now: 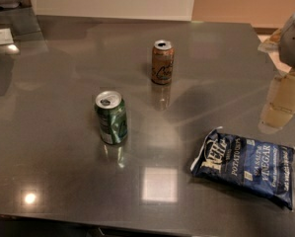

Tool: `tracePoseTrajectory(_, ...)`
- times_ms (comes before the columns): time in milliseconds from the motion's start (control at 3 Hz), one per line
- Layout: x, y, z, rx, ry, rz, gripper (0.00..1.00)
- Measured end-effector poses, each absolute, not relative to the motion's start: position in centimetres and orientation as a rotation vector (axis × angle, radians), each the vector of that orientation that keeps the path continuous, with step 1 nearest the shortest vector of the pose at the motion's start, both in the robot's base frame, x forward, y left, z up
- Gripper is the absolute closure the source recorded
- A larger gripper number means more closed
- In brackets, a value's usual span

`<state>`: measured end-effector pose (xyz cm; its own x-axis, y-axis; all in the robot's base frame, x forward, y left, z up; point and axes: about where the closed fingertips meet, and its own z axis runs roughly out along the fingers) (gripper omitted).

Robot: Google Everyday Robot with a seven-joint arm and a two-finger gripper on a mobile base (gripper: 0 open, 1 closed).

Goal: Move green can near blue chip bag

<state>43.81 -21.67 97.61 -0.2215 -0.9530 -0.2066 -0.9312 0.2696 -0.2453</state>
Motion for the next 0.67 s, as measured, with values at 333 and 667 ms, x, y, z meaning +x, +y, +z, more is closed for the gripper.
tracePoseTrajectory(333, 43.8, -21.7, 97.6, -1.725, 2.232, -0.098, 0.0)
tracePoseTrajectory(667, 44.2, -20.6, 97.5, -1.749, 2.198, -0.081, 0.0)
